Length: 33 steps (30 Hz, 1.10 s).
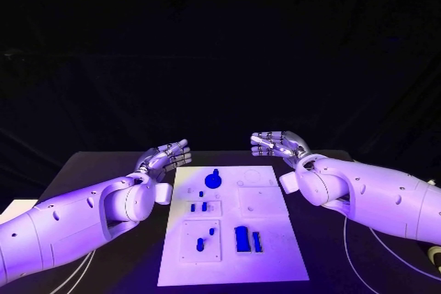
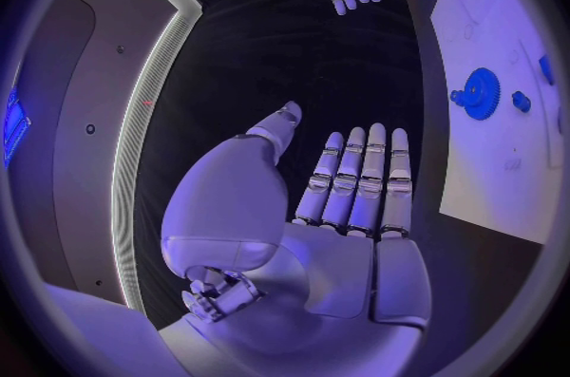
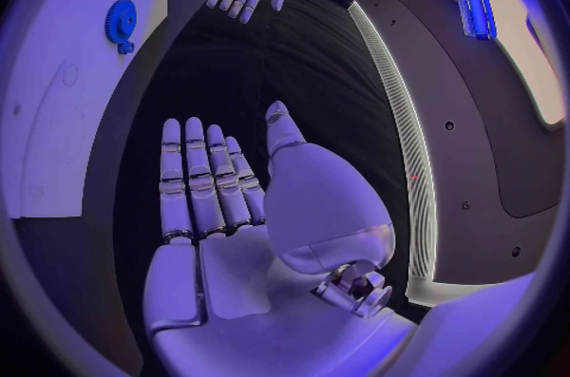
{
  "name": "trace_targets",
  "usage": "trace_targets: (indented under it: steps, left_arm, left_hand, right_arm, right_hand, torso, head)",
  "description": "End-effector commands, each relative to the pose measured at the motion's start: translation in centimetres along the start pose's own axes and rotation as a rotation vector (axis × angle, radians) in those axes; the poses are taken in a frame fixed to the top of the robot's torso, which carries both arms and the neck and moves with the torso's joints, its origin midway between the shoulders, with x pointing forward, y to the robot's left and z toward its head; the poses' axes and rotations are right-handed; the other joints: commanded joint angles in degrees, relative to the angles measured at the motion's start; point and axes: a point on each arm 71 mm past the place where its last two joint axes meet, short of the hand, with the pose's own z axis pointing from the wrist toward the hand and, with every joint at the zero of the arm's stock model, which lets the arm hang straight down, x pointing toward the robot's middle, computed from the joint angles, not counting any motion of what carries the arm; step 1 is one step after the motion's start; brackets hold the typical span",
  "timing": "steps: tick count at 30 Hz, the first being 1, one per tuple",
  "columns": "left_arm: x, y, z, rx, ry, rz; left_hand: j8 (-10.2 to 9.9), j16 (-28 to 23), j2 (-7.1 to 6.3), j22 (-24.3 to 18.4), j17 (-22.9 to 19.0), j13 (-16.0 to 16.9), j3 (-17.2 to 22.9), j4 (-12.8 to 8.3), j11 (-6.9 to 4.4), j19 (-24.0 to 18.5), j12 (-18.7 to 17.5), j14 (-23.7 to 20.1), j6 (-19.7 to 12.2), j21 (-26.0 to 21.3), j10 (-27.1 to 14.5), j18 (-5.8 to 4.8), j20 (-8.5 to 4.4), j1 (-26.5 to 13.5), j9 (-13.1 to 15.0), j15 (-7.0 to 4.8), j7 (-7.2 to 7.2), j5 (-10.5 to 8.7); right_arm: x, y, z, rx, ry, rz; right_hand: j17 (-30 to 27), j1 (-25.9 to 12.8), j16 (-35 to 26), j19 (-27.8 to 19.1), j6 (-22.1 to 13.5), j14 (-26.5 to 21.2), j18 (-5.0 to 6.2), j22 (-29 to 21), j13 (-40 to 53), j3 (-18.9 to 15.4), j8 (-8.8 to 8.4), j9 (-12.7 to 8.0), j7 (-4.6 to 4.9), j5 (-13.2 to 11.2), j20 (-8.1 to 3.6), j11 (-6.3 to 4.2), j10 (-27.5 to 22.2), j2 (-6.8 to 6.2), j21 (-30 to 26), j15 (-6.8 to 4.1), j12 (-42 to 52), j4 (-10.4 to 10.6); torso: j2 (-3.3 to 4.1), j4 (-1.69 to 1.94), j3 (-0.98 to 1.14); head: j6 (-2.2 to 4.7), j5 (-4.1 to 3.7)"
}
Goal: Assemble the parts on the task board
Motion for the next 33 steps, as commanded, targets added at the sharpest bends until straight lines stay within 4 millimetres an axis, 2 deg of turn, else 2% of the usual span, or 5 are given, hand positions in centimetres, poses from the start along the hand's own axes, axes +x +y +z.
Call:
trace_targets:
  steps: [1,10,11,16,33]
  left_arm:
    - [0.4,-0.1,-0.3,0.022,-0.023,0.027]
    - [2.0,-0.4,-2.1,0.094,-0.116,0.120]
    - [2.1,-0.4,-2.3,0.103,-0.126,0.129]
    - [2.8,-0.7,-3.1,0.137,-0.163,0.167]
    - [3.0,-0.7,-3.4,0.147,-0.174,0.178]
  left_hand:
    - [-1.7,-3.9,3.25,-8.3,-2.2,-1.5,-5.1,-1.0,-2.42,-11.2,-2.1,-13.5,-14.3,-2.7,-15.3,-2.66,-3.80,-20.0,-1.6,-2.10,-2.46,-4.32]
    - [-1.7,-6.5,3.25,-13.8,-6.9,-1.5,-8.4,-1.0,-7.66,-18.7,-2.1,-22.4,-23.7,-2.7,-25.4,-4.05,-6.28,-33.1,-1.6,-6.57,-7.74,-4.32]
    - [-1.7,-6.6,3.25,-14.1,-6.9,-1.5,-8.6,-1.0,-7.66,-19.1,-2.1,-23.0,-24.3,-2.7,-26.0,-4.05,-6.43,-33.9,-1.6,-6.57,-7.74,-4.32]
    - [-1.7,-7.7,3.25,-16.4,-6.9,-1.5,-10.0,-1.0,-7.66,-22.3,-2.1,-26.8,-28.3,-2.7,-30.3,-4.69,-7.50,-39.6,-1.6,-6.57,-7.74,-4.32]
    - [-1.7,-12.3,3.25,-21.4,-6.9,-1.5,-15.9,-1.0,-7.66,-28.9,-2.1,-34.8,-36.9,-2.7,-39.5,-8.74,-11.88,-51.5,-1.6,-6.57,-7.74,-4.32]
  right_arm:
    - [0.5,0.0,-0.4,-0.016,-0.041,0.021]
    - [2.8,-0.2,-2.6,-0.043,-0.178,0.119]
    - [3.0,-0.2,-2.9,-0.043,-0.191,0.126]
    - [3.8,-0.3,-3.8,-0.041,-0.240,0.150]
    - [4.0,-0.3,-3.9,-0.040,-0.249,0.154]
  right_hand:
    - [-3.5,-22.6,-1.9,-12.2,-14.0,-15.6,-2.64,-4.1,-3.0,2.3,-1.49,-2.2,-2.74,-2.4,-3.40,-2.15,-15.6,-5.82,-4.9,-4.92,-1.6,-2.3]
    - [-5.7,-37.0,-6.0,-19.9,-22.9,-25.5,-3.88,-6.6,-4.9,7.2,-1.49,-6.9,-4.50,-7.6,-5.56,-6.72,-25.5,-5.82,-8.0,-4.92,-1.6,-2.3]
    - [-5.9,-38.4,-6.0,-20.7,-23.8,-26.5,-3.98,-6.9,-5.1,7.2,-1.49,-6.9,-8.61,-7.6,-5.77,-6.72,-26.5,-5.82,-8.3,-4.92,-1.6,-2.3]
    - [-6.9,-44.7,-6.0,-24.1,-27.7,-30.8,-4.50,-8.0,-9.3,7.2,-1.49,-6.9,-8.61,-7.6,-10.66,-6.72,-30.9,-5.82,-9.6,-4.92,-1.6,-2.3]
    - [-10.9,-58.2,-6.0,-31.3,-36.1,-40.1,-8.80,-12.7,-9.3,7.2,-1.49,-6.9,-8.61,-7.6,-10.66,-6.72,-40.2,-5.82,-15.3,-4.92,-1.6,-2.3]
  torso:
    - [-1.02,-0.25,0.80]
    - [-2.23,-0.47,1.75]
    - [-2.23,-0.47,1.75]
    - [-2.23,-0.47,1.75]
    - [-2.23,-0.47,1.75]
  head:
    - [1.38,0.86]
    - [3.18,1.99]
    - [3.18,1.99]
    - [3.18,1.99]
    - [3.18,1.99]
